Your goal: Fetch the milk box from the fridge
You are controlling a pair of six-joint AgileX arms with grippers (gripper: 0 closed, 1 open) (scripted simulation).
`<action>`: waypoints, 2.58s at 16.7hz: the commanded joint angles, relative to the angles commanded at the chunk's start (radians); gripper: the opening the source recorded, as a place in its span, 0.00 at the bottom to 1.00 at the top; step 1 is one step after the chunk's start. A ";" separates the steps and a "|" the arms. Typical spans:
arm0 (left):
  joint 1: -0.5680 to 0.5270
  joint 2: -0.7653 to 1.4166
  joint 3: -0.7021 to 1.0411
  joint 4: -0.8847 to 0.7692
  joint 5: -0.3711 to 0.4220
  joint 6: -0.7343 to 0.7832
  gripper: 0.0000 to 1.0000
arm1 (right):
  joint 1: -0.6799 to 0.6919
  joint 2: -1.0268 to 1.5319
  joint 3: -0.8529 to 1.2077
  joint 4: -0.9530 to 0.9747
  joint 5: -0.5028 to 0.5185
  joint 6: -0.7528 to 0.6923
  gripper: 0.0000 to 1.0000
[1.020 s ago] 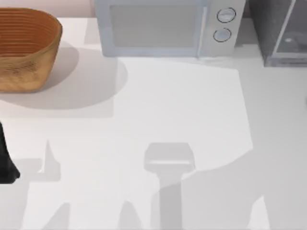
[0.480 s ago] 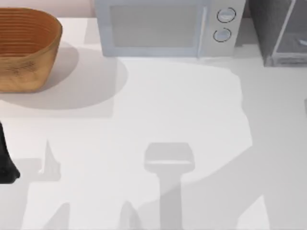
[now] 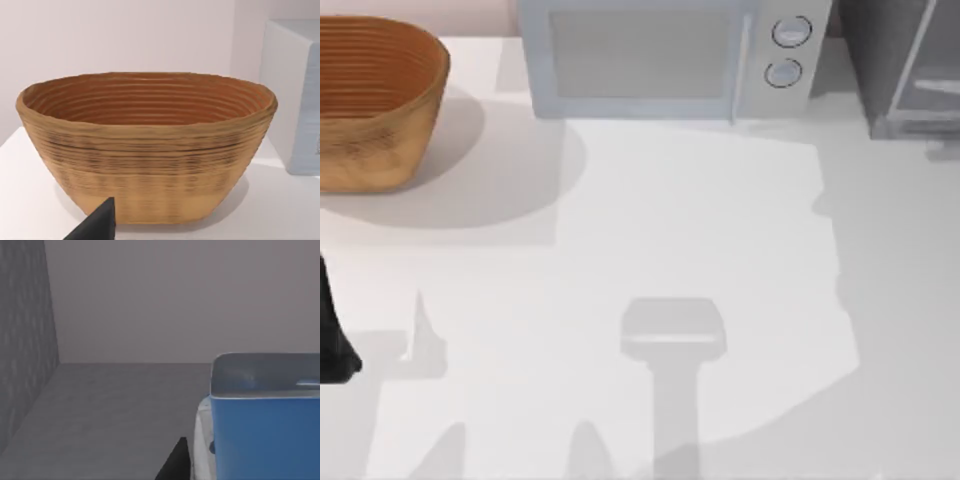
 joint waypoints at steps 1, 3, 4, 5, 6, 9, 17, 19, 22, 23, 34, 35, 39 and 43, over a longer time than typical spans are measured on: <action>0.000 0.000 0.000 0.000 0.000 0.000 1.00 | -0.006 -0.023 -0.046 0.022 -0.004 0.001 0.00; 0.000 0.000 0.000 0.000 0.000 0.000 1.00 | -0.015 -0.056 -0.108 0.057 -0.011 0.001 0.00; 0.000 0.000 0.000 0.000 0.000 0.000 1.00 | -0.018 -0.064 -0.122 0.068 -0.013 0.001 0.00; 0.000 0.000 0.000 0.000 0.000 0.000 1.00 | -0.019 -0.066 -0.126 0.071 -0.014 0.001 0.00; 0.000 0.000 0.000 0.000 0.000 0.000 1.00 | -0.019 -0.066 -0.126 0.071 -0.014 0.001 0.00; 0.000 0.000 0.000 0.000 0.000 0.000 1.00 | -0.013 -0.060 -0.123 0.068 -0.014 0.003 0.00; 0.000 0.000 0.000 0.000 0.000 0.000 1.00 | 0.032 -0.391 -0.253 -0.135 0.024 -0.007 0.00; 0.000 0.000 0.000 0.000 0.000 0.000 1.00 | 0.052 -0.569 -0.322 -0.238 0.043 -0.009 0.00; 0.000 0.000 0.000 0.000 0.000 0.000 1.00 | 0.086 -0.888 -0.445 -0.419 0.074 -0.010 0.00; 0.000 0.000 0.000 0.000 0.000 0.000 1.00 | 0.098 -1.003 -0.489 -0.485 0.085 -0.010 0.00; 0.000 0.000 0.000 0.000 0.000 0.000 1.00 | 0.224 -2.028 -0.901 -1.105 0.194 -0.011 0.00; 0.000 0.000 0.000 0.000 0.000 0.000 1.00 | 0.230 -2.067 -0.918 -1.133 0.199 -0.012 0.00; 0.000 0.000 0.000 0.000 0.000 0.000 1.00 | 0.240 -2.122 -0.942 -1.173 0.208 -0.013 0.00; 0.000 0.000 0.000 0.000 0.000 0.000 1.00 | 0.237 -2.118 -0.940 -1.171 0.206 -0.011 0.00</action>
